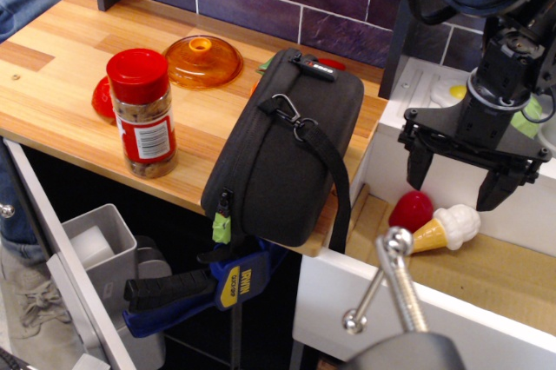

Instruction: Unzip zipper bag

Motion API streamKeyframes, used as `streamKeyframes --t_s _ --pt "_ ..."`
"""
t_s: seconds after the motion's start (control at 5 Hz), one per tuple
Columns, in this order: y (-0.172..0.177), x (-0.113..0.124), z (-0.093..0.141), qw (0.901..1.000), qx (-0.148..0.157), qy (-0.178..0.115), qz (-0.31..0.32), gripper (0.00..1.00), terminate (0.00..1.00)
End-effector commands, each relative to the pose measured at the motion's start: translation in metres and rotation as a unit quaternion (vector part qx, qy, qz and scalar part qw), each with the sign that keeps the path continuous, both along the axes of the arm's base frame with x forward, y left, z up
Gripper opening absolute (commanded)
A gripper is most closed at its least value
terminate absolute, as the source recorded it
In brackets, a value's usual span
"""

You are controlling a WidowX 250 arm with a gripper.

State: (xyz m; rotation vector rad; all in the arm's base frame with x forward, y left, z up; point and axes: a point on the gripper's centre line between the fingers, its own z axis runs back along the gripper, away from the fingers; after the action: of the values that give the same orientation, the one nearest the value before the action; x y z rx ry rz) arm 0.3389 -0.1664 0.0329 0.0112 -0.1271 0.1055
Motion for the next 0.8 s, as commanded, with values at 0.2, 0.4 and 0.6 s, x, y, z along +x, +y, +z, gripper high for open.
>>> streamKeyframes --t_s 0.2,0.4,0.6 --pt "0.0 -0.002 0.024 0.9998 -0.016 -0.002 -0.01 1.0 0.0" --pt "0.003 -0.03 0.057 0.9983 -0.053 -0.018 -0.014 1.0 0.0" --pt "0.023 -0.066 0.081 0.9965 -0.083 -0.008 -0.009 1.0 0.0"
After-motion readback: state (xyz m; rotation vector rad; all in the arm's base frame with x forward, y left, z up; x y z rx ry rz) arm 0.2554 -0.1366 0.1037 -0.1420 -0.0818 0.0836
